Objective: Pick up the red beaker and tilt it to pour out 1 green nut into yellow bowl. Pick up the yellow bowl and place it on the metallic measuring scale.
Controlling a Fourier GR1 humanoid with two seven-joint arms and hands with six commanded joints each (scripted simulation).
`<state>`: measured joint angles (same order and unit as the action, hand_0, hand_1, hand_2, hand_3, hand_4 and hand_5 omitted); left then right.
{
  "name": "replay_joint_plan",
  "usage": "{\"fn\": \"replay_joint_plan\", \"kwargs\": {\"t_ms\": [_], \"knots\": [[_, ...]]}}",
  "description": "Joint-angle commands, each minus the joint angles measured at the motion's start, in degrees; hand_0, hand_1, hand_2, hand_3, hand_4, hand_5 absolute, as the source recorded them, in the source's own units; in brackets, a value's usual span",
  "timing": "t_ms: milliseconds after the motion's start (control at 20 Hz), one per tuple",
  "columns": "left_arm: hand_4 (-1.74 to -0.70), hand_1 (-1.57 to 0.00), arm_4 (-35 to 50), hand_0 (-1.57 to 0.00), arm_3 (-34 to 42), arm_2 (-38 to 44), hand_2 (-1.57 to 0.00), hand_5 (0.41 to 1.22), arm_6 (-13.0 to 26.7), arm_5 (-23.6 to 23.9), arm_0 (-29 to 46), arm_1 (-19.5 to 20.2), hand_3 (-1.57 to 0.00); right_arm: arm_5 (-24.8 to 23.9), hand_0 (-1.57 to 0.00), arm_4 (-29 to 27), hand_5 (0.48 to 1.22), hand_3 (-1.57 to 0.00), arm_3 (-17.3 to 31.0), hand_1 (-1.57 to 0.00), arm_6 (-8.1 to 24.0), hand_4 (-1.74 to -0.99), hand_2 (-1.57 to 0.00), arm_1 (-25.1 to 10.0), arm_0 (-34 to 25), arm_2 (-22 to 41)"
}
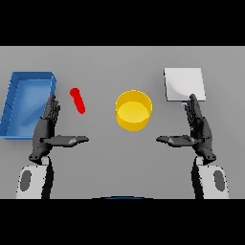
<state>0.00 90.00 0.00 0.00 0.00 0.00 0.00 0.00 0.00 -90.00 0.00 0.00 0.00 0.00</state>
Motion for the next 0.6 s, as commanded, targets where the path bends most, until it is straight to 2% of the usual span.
{"fn": "replay_joint_plan", "kwargs": {"t_ms": [0,250,300,350,450,550], "knots": [[-1.09,0.0,0.2,0.0,-0.1,0.2,0.0,0.623,0.1,0.0,-0.1,0.2,0.0,0.0,0.0,-0.1,0.66,0.0,0.0,0.0,0.0,-1.128,0.0,-0.1,0.0,-0.1],[-1.09,0.0,1.7,0.0,-1.5,2.0,0.0,0.623,0.0,-1.1,-1.4,2.0,0.0,0.5,0.0,-0.5,0.66,0.0,-0.2,0.0,-0.6,-1.128,0.0,-0.6,0.4,-0.4],[-1.09,0.0,-1.5,0.0,1.3,-0.3,0.0,0.623,-2.7,-1.2,2.0,2.8,0.0,-0.7,0.0,5.3,0.66,0.0,-2.5,0.0,-5.9,-1.128,0.0,-2.2,2.3,2.4],[-1.09,0.0,-3.3,0.0,3.5,-1.6,0.0,0.62,-3.4,-1.0,3.8,3.5,0.0,-1.5,0.0,9.4,0.663,0.0,-3.5,0.0,-8.4,-1.128,0.0,-3.0,3.7,4.4],[-1.09,0.0,-4.9,0.0,6.0,-2.8,0.0,0.615,-2.3,-0.6,5.2,4.0,0.0,-2.6,0.0,13.8,0.666,0.0,-5.5,0.0,-8.6,-1.126,0.0,-3.2,5.7,7.0],[-1.1,0.0,-5.5,0.0,6.9,-3.2,0.0,0.616,-1.0,-0.7,6.0,4.5,0.0,-3.0,0.0,14.4,0.663,0.0,-5.7,0.0,-7.4,-1.118,0.0,-3.7,6.0,6.7]]}}
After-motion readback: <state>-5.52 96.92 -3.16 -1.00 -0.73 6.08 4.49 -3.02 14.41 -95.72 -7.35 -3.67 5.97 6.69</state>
